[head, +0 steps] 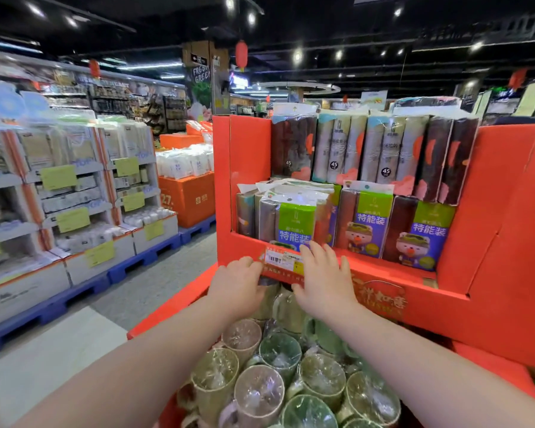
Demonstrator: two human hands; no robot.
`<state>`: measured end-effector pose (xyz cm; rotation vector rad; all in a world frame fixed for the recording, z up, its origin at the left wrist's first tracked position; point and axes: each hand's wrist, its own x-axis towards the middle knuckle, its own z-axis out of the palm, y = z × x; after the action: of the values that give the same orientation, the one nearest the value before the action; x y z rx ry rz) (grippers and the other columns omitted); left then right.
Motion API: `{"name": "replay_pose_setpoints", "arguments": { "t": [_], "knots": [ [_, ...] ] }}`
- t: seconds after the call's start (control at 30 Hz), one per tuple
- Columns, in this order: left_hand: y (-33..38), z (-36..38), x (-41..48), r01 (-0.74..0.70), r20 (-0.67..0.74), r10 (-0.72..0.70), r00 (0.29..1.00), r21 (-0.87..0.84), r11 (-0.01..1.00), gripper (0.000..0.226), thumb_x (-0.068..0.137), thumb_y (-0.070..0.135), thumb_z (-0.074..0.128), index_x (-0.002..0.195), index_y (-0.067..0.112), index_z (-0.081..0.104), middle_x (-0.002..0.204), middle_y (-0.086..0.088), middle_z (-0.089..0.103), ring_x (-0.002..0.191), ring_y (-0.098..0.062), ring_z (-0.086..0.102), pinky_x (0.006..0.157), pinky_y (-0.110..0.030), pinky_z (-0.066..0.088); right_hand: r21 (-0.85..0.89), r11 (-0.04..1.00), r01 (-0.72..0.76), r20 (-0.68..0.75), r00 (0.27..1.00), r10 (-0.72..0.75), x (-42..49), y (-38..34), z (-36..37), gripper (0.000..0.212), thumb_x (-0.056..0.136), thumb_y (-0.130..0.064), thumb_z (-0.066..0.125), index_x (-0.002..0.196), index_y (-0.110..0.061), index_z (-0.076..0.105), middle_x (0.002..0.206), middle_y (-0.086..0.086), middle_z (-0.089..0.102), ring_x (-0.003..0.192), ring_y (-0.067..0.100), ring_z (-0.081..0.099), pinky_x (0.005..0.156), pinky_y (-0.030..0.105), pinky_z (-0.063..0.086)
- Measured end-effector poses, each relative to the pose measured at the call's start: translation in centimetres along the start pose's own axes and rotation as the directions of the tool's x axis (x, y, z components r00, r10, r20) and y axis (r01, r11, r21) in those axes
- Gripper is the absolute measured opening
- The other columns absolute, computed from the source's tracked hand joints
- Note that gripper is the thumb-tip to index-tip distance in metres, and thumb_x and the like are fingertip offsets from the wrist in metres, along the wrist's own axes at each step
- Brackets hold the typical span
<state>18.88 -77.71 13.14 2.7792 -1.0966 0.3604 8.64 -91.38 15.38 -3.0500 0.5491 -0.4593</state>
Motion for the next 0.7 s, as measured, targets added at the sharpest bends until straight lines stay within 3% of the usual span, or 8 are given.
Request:
{"name": "replay_pose_setpoints", "arguments": {
  "t": [0.1, 0.23, 0.5, 0.7],
  "knots": [
    [0.5, 0.4, -3.0, -0.001, 0.037, 0.002, 0.999, -0.013, 1.000, 0.034, 0.091, 0.036, 0.046, 0.120, 0.019, 0.053, 0.120, -0.002, 0.053, 0.113, -0.026, 0.054, 0.088, -0.040, 0.048, -0.021, 0.988, 0.151, 0.009, 0.988, -0.151, -2.0, -1.2, 1.2, 0.057, 0.092, -0.036, 0.049, 0.144, -0.021, 0.032, 0.153, 0.001, 0.026, 0.143, 0.025, 0.021, 0.116, 0.048, 0.015],
    [0.7, 1.0, -7.4, 0.053, 0.132, -0.049, 0.990, -0.032, 0.998, 0.038, 0.091, 0.036, 0.046, 0.123, 0.017, 0.053, 0.124, -0.003, 0.052, 0.115, -0.026, 0.053, 0.089, -0.038, 0.047, 0.034, 0.972, 0.233, 0.203, 0.950, -0.235, -4.5, -3.3, 3.2, 0.040, 0.092, -0.035, 0.048, 0.129, -0.020, 0.048, 0.133, 0.003, 0.049, 0.127, 0.026, 0.043, 0.107, 0.042, 0.031],
    [-2.6, 2.3, -17.1, 0.209, 0.251, -0.200, 0.947, -0.013, 0.978, 0.038, 0.090, 0.037, 0.046, 0.124, 0.019, 0.051, 0.122, -0.004, 0.053, 0.115, -0.027, 0.053, 0.092, -0.039, 0.047, 0.100, 0.931, 0.352, 0.280, 0.888, -0.366, -10.3, -9.3, 5.3, 0.038, 0.092, -0.033, 0.046, 0.127, -0.018, 0.048, 0.132, 0.004, 0.051, 0.126, 0.027, 0.045, 0.105, 0.039, 0.033],
    [-7.2, 2.2, -29.2, 0.405, 0.350, -0.384, 0.854, 0.013, 0.914, 0.044, 0.093, 0.039, 0.048, 0.133, 0.018, 0.046, 0.130, -0.005, 0.049, 0.121, -0.026, 0.049, 0.095, -0.038, 0.045, 0.211, 0.880, 0.426, 0.349, 0.808, -0.475, -17.0, -16.1, 7.6, 0.032, 0.088, -0.029, 0.045, 0.116, -0.019, 0.058, 0.118, 0.004, 0.058, 0.116, 0.028, 0.053, 0.096, 0.038, 0.041]
  ]
}}
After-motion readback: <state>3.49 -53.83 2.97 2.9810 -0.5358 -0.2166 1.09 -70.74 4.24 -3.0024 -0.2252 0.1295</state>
